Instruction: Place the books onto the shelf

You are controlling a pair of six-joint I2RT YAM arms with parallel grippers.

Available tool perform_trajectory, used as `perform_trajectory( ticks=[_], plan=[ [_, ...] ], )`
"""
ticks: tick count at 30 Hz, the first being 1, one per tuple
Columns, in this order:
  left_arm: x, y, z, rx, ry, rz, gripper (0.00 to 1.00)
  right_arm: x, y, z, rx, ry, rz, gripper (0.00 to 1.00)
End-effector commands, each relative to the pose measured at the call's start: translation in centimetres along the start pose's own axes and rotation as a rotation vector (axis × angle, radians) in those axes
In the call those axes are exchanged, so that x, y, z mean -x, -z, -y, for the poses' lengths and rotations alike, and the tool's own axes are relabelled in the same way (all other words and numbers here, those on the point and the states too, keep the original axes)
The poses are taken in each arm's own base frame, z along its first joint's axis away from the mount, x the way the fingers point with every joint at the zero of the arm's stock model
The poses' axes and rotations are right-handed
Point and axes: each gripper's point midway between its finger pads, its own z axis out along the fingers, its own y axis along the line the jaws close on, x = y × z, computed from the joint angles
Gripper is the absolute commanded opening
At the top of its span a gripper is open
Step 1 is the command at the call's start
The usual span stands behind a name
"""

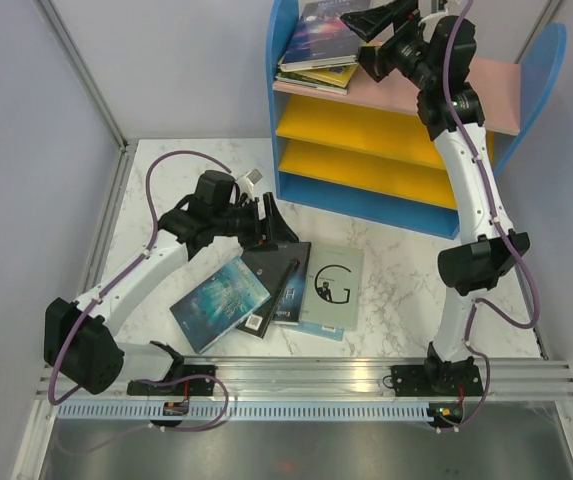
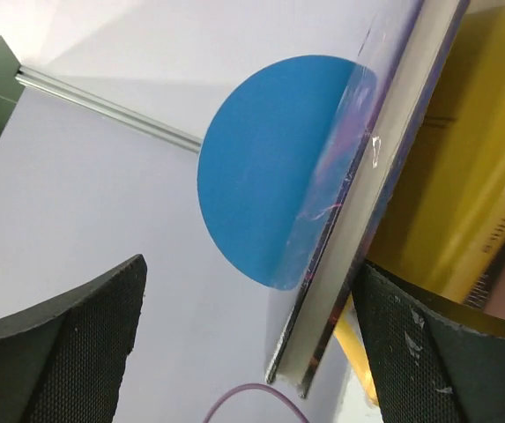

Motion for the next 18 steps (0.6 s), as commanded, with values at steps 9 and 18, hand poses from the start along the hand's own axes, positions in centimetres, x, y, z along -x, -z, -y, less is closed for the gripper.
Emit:
perform_trajectory(
  ticks=[9,18],
  plan=[
    [2.2,0.0,0.9,-0.002,-0.058,0.039,0.79,-0.5,5.2,2.7,-0.160,0.148,-0.122,0.98],
    [2.5,-0.1,-1.2,0.112,-0.102,0.020,0.79,-3.9,14.5,2.3,-0.183,0.334,-0.157,0.98]
  ],
)
